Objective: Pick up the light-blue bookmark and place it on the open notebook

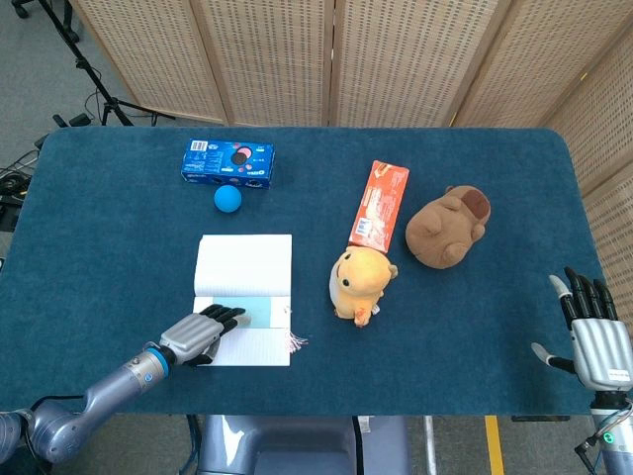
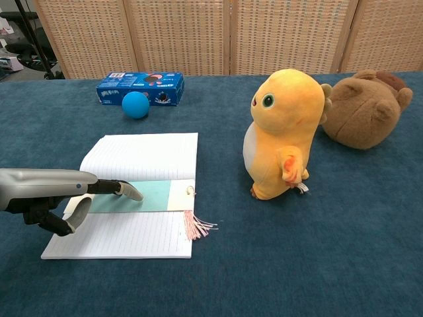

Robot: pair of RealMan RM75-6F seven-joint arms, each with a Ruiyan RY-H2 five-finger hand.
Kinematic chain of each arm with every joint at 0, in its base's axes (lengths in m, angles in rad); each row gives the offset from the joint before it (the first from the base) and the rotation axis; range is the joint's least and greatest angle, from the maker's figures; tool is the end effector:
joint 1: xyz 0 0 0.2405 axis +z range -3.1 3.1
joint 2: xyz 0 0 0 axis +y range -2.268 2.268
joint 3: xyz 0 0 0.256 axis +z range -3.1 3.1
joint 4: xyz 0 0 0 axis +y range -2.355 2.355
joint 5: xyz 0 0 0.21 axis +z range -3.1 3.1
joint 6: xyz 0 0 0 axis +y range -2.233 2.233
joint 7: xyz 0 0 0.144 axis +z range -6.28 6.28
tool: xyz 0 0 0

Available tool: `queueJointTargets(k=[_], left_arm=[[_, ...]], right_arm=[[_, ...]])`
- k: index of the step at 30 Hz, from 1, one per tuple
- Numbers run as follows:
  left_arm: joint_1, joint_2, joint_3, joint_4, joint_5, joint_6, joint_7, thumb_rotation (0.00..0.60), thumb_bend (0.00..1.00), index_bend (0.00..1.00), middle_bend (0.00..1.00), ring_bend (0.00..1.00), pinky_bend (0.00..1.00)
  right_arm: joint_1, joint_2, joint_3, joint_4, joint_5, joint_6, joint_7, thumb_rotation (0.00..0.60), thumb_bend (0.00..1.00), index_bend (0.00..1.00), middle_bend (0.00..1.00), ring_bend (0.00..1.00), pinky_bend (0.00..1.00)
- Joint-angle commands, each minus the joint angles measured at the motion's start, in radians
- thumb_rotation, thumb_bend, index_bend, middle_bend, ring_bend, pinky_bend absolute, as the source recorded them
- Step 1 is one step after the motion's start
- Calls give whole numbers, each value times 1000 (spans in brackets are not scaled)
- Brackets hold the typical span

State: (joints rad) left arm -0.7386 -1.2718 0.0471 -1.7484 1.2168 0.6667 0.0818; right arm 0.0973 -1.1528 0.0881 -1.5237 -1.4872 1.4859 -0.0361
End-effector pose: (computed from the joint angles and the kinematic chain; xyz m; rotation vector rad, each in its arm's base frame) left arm -0.1873 0.2628 -0.0046 -2.2158 -1.3140 -0.6155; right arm -0.3215 -0.1941 0.1635 1.3766 -0.8049 0.8682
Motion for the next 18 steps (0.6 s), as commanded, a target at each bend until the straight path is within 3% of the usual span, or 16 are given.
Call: queueJointTargets(k=[1,11,17,18], left_arm=[[0,1,-1,0,4,1,-4,600,1000,0,0,0,0],[10,43,-1,-35,63,22,-41,600,1000,0,0,0,0],[61,121,0,-90,184,139,-102,600,997,0,0,0,0],[68,133,2,-96,198,154,-110,600,952,0,0,0,0]], right_arm=[[0,0,0,0,0,0,0,600,0,0,0,0,0],[0,0,1,1,1,1,-2,600,0,0,0,0,0],[-1,-1,1,1,0,3,-5,600,0,0,0,0,0],[-1,-1,1,1,0,3,-4,600,0,0,0,0,0]])
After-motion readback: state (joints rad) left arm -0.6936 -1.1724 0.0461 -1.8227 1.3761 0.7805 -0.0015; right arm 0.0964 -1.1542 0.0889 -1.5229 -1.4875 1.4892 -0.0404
